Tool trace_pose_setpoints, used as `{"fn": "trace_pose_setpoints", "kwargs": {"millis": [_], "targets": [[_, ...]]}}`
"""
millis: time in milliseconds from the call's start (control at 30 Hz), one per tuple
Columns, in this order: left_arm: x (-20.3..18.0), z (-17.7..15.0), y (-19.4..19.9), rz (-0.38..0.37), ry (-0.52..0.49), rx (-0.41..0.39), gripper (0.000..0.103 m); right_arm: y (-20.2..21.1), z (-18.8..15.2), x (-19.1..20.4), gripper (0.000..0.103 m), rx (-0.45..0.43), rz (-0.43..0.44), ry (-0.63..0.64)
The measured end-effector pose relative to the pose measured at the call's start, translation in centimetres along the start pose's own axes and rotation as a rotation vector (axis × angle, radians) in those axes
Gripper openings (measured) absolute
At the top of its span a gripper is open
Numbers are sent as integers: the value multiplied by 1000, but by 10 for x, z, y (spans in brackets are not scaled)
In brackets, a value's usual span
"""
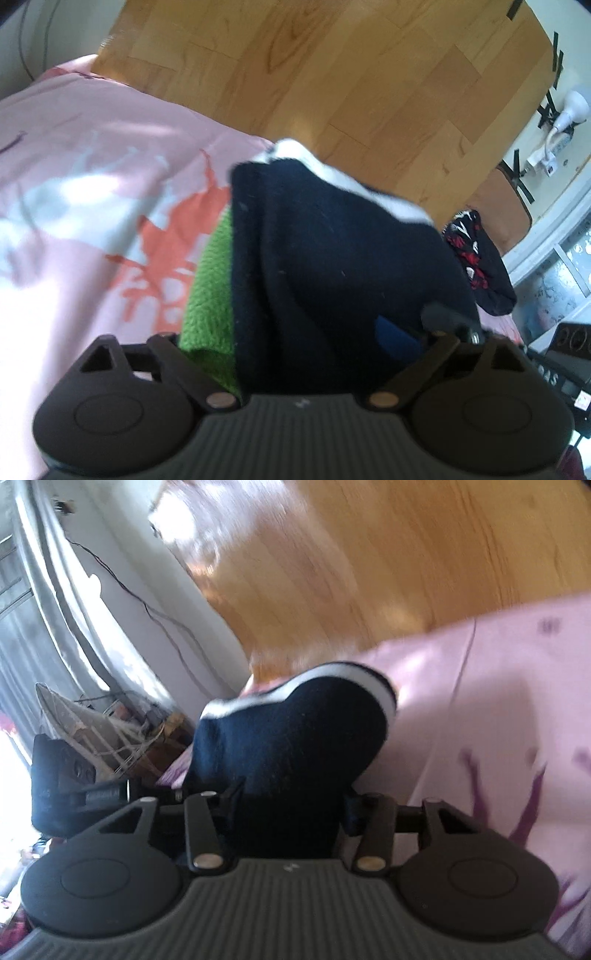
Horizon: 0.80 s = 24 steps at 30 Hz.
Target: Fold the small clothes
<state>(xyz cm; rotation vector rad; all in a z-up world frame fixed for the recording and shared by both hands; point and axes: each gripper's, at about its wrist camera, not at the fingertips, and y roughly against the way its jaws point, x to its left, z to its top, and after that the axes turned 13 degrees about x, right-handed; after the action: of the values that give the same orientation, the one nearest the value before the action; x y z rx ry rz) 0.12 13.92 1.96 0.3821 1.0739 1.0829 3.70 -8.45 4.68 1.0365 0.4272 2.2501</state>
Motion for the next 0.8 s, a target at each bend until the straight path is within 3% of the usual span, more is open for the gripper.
{"fn": "trace_pose_setpoints", "kwargs": {"millis": [100,200,500,800], "targets": [[-15,-2,-10,72,-48,-22,103,-8,5,-10,54,0,-30,40],[-24,-7,-16,134,-100,-55,103,-14,9,-37,60,47,34,-109],[-26,-11,-16,143,-99,-93,103,-13,6,-37,72,52,27,-116],[-31,-15,-15,188,-103,-112,103,-16,6,-38,74,51,-2,-121]]}}
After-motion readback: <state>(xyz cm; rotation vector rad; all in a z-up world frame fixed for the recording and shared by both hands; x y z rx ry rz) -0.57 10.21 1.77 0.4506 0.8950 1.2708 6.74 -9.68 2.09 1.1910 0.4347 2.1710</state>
